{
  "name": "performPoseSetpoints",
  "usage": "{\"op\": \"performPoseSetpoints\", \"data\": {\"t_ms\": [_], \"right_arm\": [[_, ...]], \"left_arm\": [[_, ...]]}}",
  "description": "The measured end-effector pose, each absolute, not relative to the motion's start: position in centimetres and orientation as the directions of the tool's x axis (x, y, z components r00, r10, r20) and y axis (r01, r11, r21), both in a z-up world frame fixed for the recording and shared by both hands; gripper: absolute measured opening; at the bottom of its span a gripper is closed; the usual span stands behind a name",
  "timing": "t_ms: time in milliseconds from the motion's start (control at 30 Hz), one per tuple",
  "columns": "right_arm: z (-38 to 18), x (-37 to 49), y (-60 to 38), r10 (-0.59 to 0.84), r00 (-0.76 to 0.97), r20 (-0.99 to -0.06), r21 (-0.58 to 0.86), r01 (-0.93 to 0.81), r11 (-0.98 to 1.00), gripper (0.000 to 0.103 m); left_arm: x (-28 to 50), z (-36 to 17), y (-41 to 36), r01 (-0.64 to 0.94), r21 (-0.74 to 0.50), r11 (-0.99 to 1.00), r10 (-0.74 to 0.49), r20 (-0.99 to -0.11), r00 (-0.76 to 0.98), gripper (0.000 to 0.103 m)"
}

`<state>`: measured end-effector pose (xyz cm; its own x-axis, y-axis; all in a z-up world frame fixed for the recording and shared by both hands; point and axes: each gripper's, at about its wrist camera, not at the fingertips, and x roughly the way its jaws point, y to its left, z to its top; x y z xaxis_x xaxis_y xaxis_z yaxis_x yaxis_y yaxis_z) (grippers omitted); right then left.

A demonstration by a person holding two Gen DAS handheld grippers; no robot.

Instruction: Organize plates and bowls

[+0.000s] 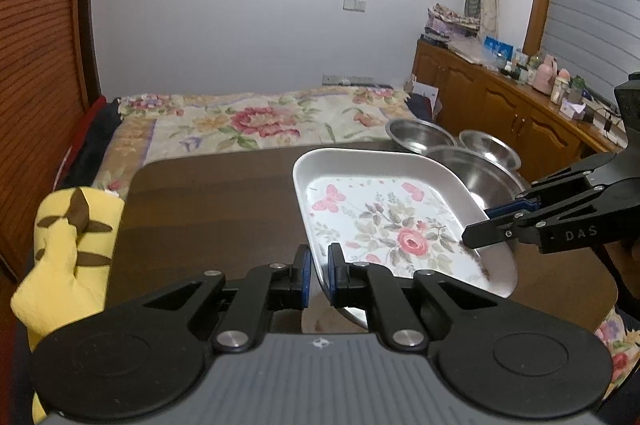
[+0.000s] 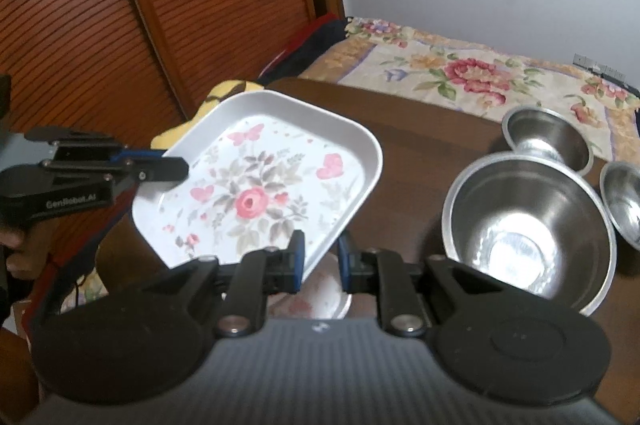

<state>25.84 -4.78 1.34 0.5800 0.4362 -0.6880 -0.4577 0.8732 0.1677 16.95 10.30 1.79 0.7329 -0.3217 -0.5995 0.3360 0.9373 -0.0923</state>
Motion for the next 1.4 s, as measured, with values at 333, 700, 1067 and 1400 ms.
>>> {"op": "performPoseSetpoints", "data": {"t_ms": [333, 700, 1067, 1400], "right_arm": [[-0.9, 24.3, -5.0, 0.439, 0.547, -0.713, 0.184, -0.458, 0.87, 0.019], [-2.5, 22.9, -5.4, 0.454, 0.515, -0.727, 0.212, -0.461, 0.862, 0.019], [-3.0, 21.8, -5.3, 0.458, 0.525, -0.717, 0.202, -0.473, 0.858, 0.019], [-3.7, 21.9, -5.7, 0.48, 0.54, -0.692, 0.24, -0.455, 0.857, 0.019]], "left_arm": [[15.4, -1.3, 9.6, 0.345, -0.101, 0.933, -0.325, -0.649, 0.688, 0.01], [13.7, -2.6, 9.1, 0.353, -0.089, 0.931, -0.32, -0.665, 0.675, 0.011], [12.6, -3.1, 8.9, 0.36, -0.08, 0.93, -0.318, -0.667, 0.673, 0.011], [12.4, -3.4, 8.7, 0.358, -0.065, 0.932, -0.305, -0.674, 0.673, 0.011]]}}
